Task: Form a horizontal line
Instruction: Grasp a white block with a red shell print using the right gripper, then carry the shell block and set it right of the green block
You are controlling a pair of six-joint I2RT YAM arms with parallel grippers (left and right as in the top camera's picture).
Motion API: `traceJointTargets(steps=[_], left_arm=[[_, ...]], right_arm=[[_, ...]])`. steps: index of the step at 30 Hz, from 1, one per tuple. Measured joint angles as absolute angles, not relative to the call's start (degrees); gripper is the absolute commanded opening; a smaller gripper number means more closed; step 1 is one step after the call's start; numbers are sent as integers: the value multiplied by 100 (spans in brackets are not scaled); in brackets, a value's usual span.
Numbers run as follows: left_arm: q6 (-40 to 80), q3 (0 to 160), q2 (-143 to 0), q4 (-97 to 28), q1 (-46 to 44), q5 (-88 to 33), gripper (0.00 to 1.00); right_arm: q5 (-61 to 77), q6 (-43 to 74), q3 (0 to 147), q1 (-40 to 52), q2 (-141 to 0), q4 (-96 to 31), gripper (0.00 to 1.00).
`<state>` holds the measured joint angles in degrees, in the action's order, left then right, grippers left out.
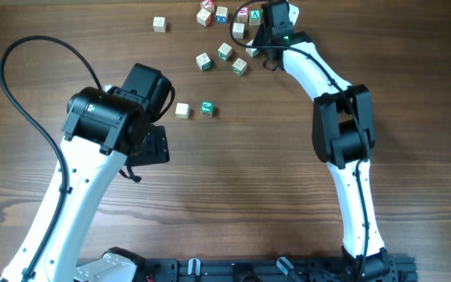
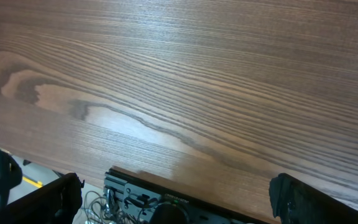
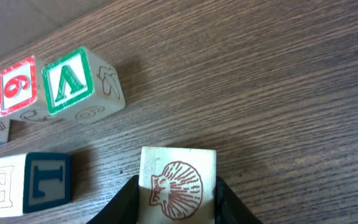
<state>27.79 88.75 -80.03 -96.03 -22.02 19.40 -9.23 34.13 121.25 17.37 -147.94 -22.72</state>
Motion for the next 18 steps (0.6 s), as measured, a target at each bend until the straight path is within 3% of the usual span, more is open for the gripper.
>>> traceJointTargets(steps=[6,18], left_arm=[[2779,8875,-8003,-9603,-2202,1940,100],[2779,8875,-8003,-9603,-2202,1940,100]], right_arm=[[-860,3030,12134,1739,-14682,-2722,17],[467,2067,12138,1756,-13061,-5586,14]])
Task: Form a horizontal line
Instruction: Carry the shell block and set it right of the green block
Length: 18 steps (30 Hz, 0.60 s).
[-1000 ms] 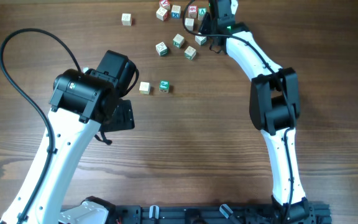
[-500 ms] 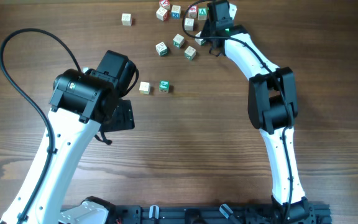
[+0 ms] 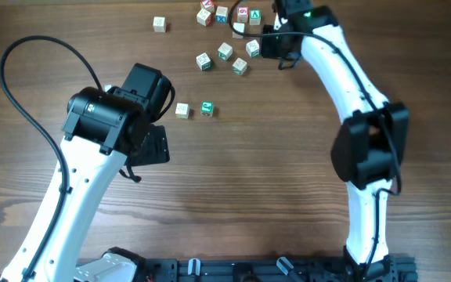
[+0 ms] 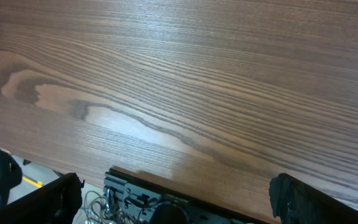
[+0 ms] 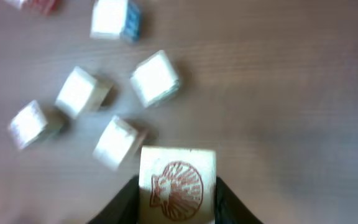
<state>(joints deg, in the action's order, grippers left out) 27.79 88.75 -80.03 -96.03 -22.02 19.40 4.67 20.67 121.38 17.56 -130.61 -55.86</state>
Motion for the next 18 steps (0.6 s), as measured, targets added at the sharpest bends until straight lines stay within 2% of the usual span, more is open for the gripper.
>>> traceJointTargets(steps=[3,7,13,18], left_arm=[[2779,8875,-8003,-9603,-2202,1940,100],[2779,8875,-8003,-9601,-2202,1940,100],[2779,8875,-8003,-9603,-2202,1940,100],[2779,8875,-8003,-9603,-2202,1940,100]], right_arm=[[928,2060,12070,1796,-12986,-5994,14],[1396,2045,11404,1979,-12995,-5909,14],[1590,2115,10307,2587,-13028,-4886,14],[1433,2467,9813,3074,-13017,-3918,18]])
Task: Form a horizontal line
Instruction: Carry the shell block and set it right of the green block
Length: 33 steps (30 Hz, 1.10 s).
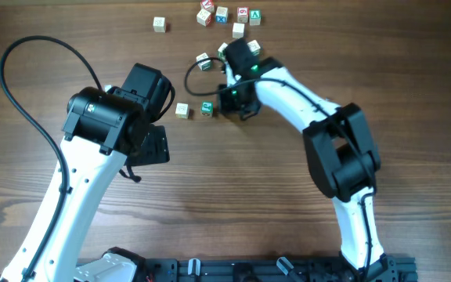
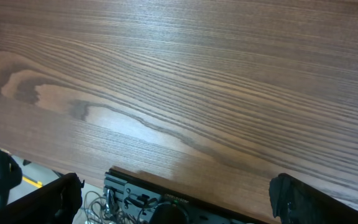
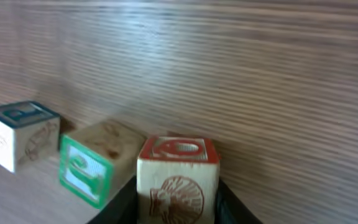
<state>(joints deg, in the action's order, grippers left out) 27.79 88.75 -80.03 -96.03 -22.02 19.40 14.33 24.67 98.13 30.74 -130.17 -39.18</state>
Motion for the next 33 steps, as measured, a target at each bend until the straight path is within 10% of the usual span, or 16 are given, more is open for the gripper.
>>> traceJointTargets(steps=[9,16,33], left_arm=[[2779,8875,-8003,-9603,-2202,1940,100],[2779,8875,-8003,-9601,-2202,1940,100],[2779,8875,-8003,-9603,-2202,1940,100]], right_arm=[[786,3343,9426,3323,-12822,-3487,29],[738,3575,9378,3321,-12766,-3959,68],[781,3710,9268,3168,-12394,-4525,99]])
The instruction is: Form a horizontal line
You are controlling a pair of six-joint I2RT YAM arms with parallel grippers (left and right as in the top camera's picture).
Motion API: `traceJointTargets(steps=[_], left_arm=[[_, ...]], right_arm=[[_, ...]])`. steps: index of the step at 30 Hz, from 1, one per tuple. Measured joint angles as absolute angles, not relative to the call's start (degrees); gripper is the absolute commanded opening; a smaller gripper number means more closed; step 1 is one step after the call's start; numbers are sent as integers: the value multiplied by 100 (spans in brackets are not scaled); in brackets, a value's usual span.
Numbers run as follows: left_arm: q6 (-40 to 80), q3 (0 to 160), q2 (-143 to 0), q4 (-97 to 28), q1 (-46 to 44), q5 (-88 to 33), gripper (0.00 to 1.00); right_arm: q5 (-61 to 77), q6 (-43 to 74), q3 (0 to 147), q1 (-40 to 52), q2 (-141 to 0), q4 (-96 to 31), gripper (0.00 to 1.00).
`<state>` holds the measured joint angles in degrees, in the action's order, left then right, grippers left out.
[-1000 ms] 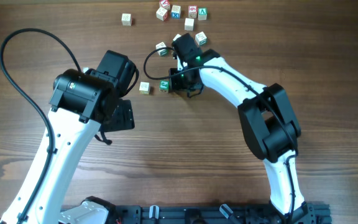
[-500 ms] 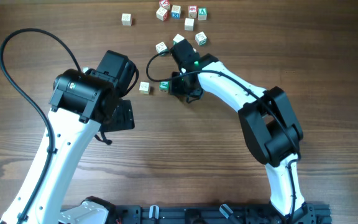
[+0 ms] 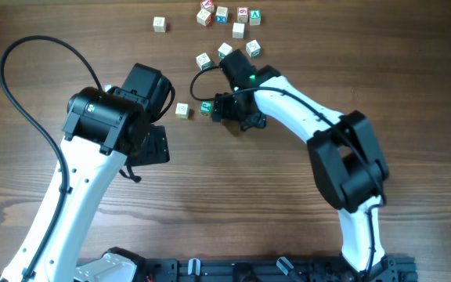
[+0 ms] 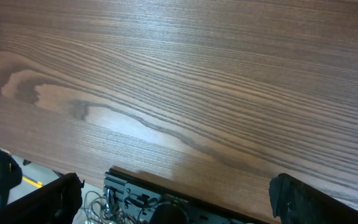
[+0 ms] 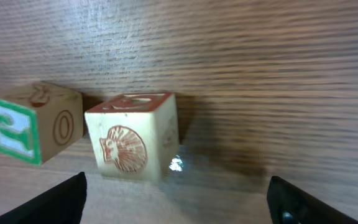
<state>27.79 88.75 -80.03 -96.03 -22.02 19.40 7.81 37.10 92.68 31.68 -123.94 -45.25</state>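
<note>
A cream block with a red shell picture (image 5: 135,143) stands on the table just right of a green-faced block (image 5: 30,130). My right gripper (image 5: 176,208) is open and drawn back from the shell block, touching nothing. In the overhead view the right gripper (image 3: 236,110) sits right of the green block (image 3: 207,107) and the cream block (image 3: 182,110); these lie in a row, and the shell block is hidden under the gripper. My left gripper (image 4: 173,202) is open and empty, held over bare wood left of the row (image 3: 153,146).
Several loose blocks lie scattered at the far edge, among them a white one (image 3: 238,30), a green one (image 3: 253,48) and one off to the left (image 3: 159,24). The robot base rail (image 4: 166,199) shows under the left gripper.
My right gripper was shut on the shell block beside the green block. It is now open and pulled back, and the shell block stands alone on the table. The left arm has not moved.
My right gripper was shut on the shell block among the loose blocks at the far edge. Then it held the block high over the scattered blocks. Then it held it down beside the green block, and now the block is released there.
</note>
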Motion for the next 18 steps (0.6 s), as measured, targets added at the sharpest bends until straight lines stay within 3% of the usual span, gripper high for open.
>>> traceJointTargets(steps=[7,9,10,13,18], left_arm=[[2779,8875,-8003,-9603,-2202,1940,100],[2779,8875,-8003,-9605,-2202,1940,100],[2779,8875,-8003,-9601,-2202,1940,100],[2779,8875,-8003,-9435,-2202,1940,100],[2803,8875,-8003,-8646,-2202,1890,100]], right_arm=[[388,3750,9268,3081,-11839,-4504,99],[263,3734,9266,3085,-11841,-4289,83],[191,3693,9264,3085,-11841,-4143,69],[-45,3498,9264,3085,-11841,-3870,42],[-226,3476,9264,3085,-11841,-3688,19]])
